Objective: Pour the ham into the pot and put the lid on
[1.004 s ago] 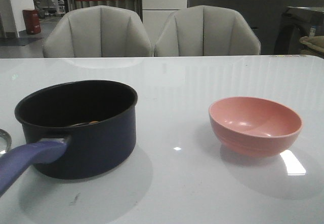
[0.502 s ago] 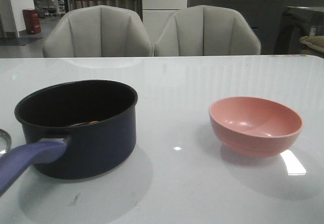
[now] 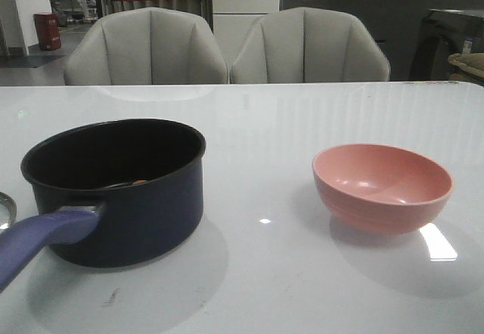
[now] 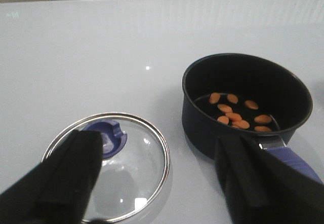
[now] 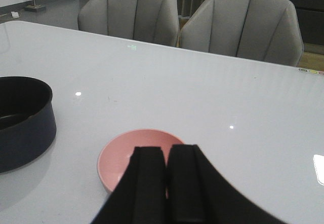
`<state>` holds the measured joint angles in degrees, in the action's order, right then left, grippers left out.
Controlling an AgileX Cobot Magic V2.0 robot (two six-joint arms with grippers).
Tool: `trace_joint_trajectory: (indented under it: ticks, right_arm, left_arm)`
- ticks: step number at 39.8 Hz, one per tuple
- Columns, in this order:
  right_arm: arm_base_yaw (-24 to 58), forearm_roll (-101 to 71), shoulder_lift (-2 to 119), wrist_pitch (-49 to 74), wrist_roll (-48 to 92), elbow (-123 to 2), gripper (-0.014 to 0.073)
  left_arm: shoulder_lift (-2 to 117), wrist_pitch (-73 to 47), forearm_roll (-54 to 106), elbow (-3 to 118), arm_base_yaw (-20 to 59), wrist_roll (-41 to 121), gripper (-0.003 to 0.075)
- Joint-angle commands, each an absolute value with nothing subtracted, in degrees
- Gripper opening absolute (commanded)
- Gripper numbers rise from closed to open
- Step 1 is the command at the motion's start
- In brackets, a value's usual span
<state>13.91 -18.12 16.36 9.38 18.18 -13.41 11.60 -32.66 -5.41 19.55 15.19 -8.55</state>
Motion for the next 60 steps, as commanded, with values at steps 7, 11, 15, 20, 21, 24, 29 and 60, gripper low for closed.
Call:
trace_joint_trajectory:
  ticks: [7, 11, 15, 20, 21, 24, 29, 60]
  right_arm:
    - [14.1, -18.4, 16.8, 4.8, 18.7, -15.0, 0.0143]
    - [14.1, -18.4, 16.8, 4.8, 18.7, -15.0, 0.0143]
    - [14.1, -18.4, 16.8, 4.8, 18.7, -15.0, 0.0143]
    - [14.1, -18.4, 16.8, 4.8, 18.7, -15.0, 0.0143]
    - [14.1, -18.4, 16.8, 4.8, 18.7, -15.0, 0.0143]
    - [14.1, -18.4, 16.8, 4.8, 18.7, -15.0, 0.0143]
    - [14.1, -18.4, 16.8, 4.8, 18.7, -15.0, 0.0143]
    - [14.1, -18.4, 16.8, 4.8, 18.7, -15.0, 0.0143]
  left_arm:
    - [23.2, -36.3, -8.1, 27.9, 14.5, -16.1, 0.0701]
    - [29.4, -38.1, -12.9, 31.2, 12.8, -20.8, 0.0701]
    - [35.8, -39.5, -12.8, 34.7, 11.6, -20.8, 0.0701]
    - [45.6, -43.9, -11.5, 40.3, 11.0, -20.8, 0.0701]
    - [47.1, -44.7, -11.2, 41.4, 10.8, -20.8, 0.0701]
    - [52.5, -45.8, -11.1, 43.9, 10.1, -20.8, 0.0701]
    - [60.3, -45.7, -7.6, 47.0, 7.0, -20.8, 0.0701]
    - [91.5, -50.8, 11.4, 62.1, -5.0, -9.3, 0.0701]
